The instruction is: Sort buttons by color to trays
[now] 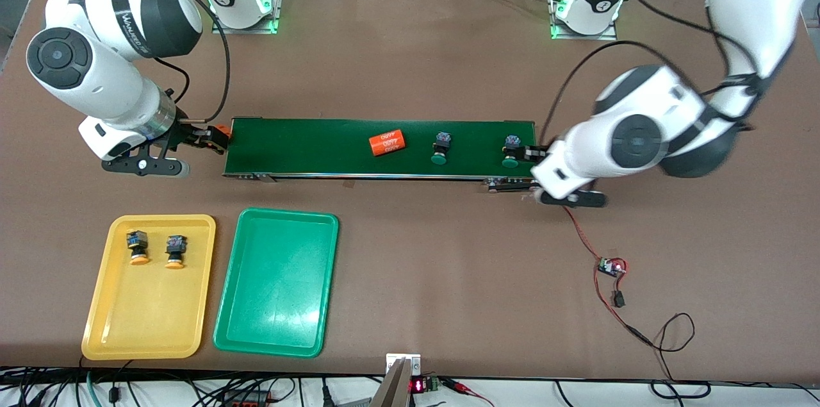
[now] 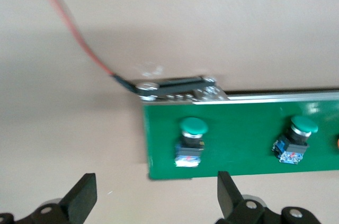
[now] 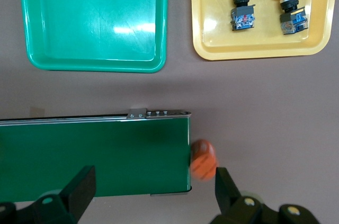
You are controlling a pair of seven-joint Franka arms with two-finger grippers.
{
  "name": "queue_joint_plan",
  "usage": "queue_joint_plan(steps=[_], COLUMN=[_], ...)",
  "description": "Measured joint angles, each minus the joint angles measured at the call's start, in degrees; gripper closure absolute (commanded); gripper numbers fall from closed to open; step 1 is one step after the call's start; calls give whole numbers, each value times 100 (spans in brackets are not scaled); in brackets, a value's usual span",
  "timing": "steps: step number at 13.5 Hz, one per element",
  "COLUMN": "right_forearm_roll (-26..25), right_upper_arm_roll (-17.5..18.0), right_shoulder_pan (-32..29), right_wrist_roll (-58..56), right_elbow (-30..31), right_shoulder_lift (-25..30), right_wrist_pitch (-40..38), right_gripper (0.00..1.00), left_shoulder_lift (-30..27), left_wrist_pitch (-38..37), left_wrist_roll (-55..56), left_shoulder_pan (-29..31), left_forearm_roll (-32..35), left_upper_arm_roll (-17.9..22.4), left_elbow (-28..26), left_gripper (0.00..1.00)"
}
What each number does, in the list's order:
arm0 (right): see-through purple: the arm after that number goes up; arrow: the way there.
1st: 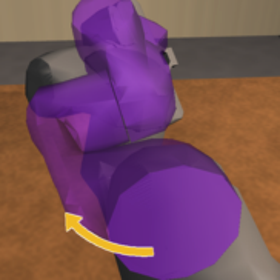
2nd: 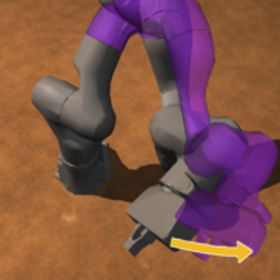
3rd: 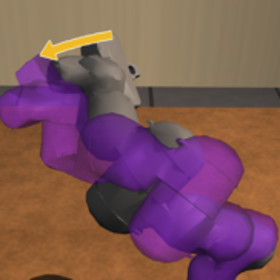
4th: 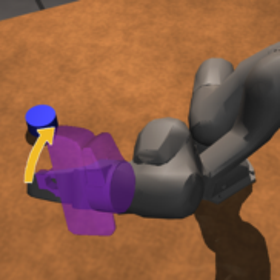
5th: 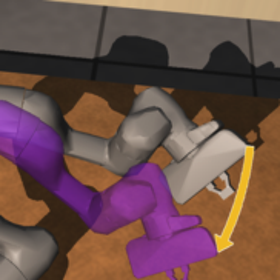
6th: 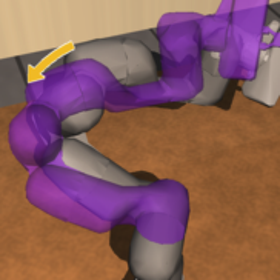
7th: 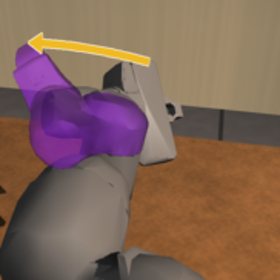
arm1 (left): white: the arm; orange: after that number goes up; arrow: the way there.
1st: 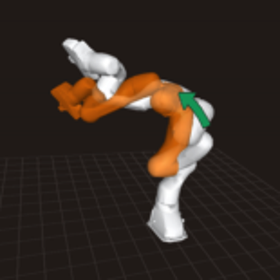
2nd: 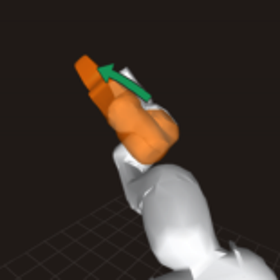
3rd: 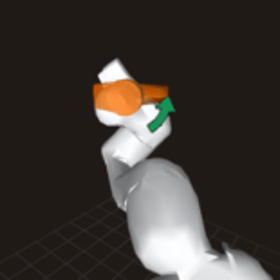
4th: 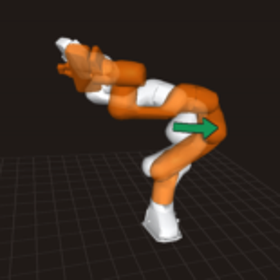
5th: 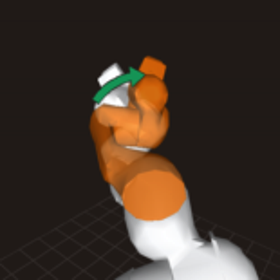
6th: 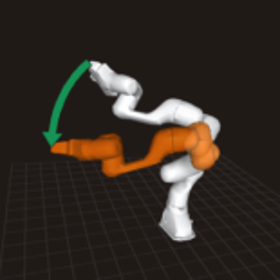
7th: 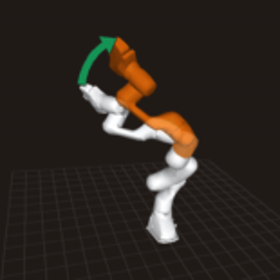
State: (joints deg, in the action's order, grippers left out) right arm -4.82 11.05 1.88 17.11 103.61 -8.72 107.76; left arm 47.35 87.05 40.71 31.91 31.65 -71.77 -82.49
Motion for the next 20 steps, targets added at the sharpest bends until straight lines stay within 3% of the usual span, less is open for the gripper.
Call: queue_joint_plan(steps=[4,6,10,12,16,18,20], right_forearm_roll=[5,6,8,8,10,11,10], right_upper_arm_roll=[49,177,599,878,1078,1088,1094], right_shoulder_pan=[1,2,14,28,364,690,997], right_wrist_roll=[61,353,1015,1489,2303,2729,3112], right_elbow=[19,64,225,247,251,251,252], right_shoulder_lift=[0,1,-1,-1,-6,-60,-194], right_wrist_pitch=[9,68,234,303,608,840,1126], right_gripper=[0,0,0,0,0,0,0], left_shoulder_lift=[-47,-367,-1700,-2264,-3147,-3671,-4159], left_wrist_pitch=[-450,-446,-376,-380,-329,225,975], left_wrist_roll=[-425,-1152,-2799,-3652,-4171,-4168,-4139], left_shoulder_pan=[314,281,-571,-1039,-2316,-3176,-3594], left_forearm_roll=[1,-200,-2248,-2865,-3031,-3032,-3032], left_upper_arm_roll=[105,671,3185,4396,6228,7106,7543], left_elbow=[844,945,991,971,615,1,-799], left_gripper=[0,0,0,0,0,0,0])
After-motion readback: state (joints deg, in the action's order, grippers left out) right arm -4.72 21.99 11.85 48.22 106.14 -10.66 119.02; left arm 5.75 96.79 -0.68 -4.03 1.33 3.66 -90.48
